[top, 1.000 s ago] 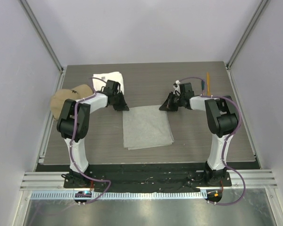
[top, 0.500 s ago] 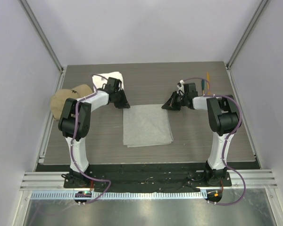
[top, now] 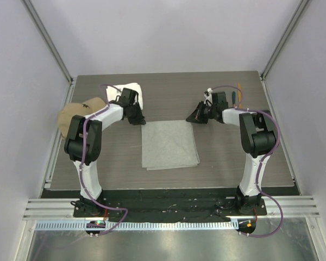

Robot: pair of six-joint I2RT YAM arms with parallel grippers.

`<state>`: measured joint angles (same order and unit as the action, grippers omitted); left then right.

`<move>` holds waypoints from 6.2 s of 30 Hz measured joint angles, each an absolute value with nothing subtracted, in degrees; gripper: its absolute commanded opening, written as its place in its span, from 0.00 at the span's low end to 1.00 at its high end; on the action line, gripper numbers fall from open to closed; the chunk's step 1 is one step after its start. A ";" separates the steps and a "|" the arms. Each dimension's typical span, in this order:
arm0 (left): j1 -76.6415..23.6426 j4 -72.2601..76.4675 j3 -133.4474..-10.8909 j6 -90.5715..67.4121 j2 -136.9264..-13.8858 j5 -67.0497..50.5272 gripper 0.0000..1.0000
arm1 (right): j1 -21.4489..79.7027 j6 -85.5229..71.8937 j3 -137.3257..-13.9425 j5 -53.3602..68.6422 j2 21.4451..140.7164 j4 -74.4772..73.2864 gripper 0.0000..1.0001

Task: Fold the napkin into a case and place the utensils inside
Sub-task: Rotate the lower triangle-folded napkin at the center of the board.

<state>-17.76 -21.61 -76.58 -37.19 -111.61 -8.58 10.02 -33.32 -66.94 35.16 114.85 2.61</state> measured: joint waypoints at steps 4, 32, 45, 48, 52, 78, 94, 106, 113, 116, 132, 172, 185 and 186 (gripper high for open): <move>-17.69 -22.17 -78.39 -37.04 -115.57 -8.14 0.13 | 10.02 -33.32 -67.35 35.14 116.36 3.07 0.01; -20.64 -22.76 -102.24 -33.34 -130.56 -16.73 0.29 | 27.70 -49.76 -26.00 27.07 84.73 11.51 0.04; -21.82 -27.55 -94.35 -31.16 -112.38 -15.46 0.36 | 22.85 -34.92 -48.84 21.85 87.50 -3.99 0.07; -22.65 -27.38 -90.00 -31.59 -107.90 -15.00 0.34 | 21.37 -33.01 -51.18 22.20 91.55 -5.26 0.07; -24.64 -27.22 -84.88 -32.47 -105.56 -14.96 0.27 | 20.73 -31.90 -51.09 22.37 93.41 -7.27 0.07; -40.60 -23.57 -62.72 -37.43 -100.01 -9.17 0.18 | 20.75 -29.15 -47.88 25.63 94.72 -7.38 0.07; -40.80 -21.82 -62.57 -38.50 -101.80 -9.37 0.18 | 20.73 -28.86 -47.88 24.51 98.26 -5.43 0.07; -40.75 -23.49 -66.83 -37.65 -106.50 -7.57 0.19 | 21.02 -40.84 -32.67 23.77 90.59 10.59 0.07; -40.38 -27.70 -71.96 -34.20 -109.06 -2.92 0.19 | 26.98 -50.48 -24.56 23.11 84.71 15.07 0.07; -39.40 -30.20 -73.78 -32.01 -109.36 1.52 0.19 | 28.14 -51.29 -24.18 23.70 82.63 12.47 0.08; -38.13 -25.34 -60.45 -39.31 -94.15 -5.61 0.19 | 26.26 -33.10 -44.31 21.52 89.73 -4.89 0.08; -33.95 -20.32 -50.13 -44.84 -93.01 -4.12 0.13 | 26.24 -27.31 -43.62 20.14 92.23 -8.36 0.08; -32.29 -18.65 -49.08 -44.53 -92.14 -2.50 0.13 | 26.79 -29.45 -39.83 22.59 91.61 -1.93 0.07; -31.66 -18.85 -49.45 -44.38 -92.42 -2.33 0.13 | 27.29 -30.20 -39.05 22.70 91.26 -0.97 0.07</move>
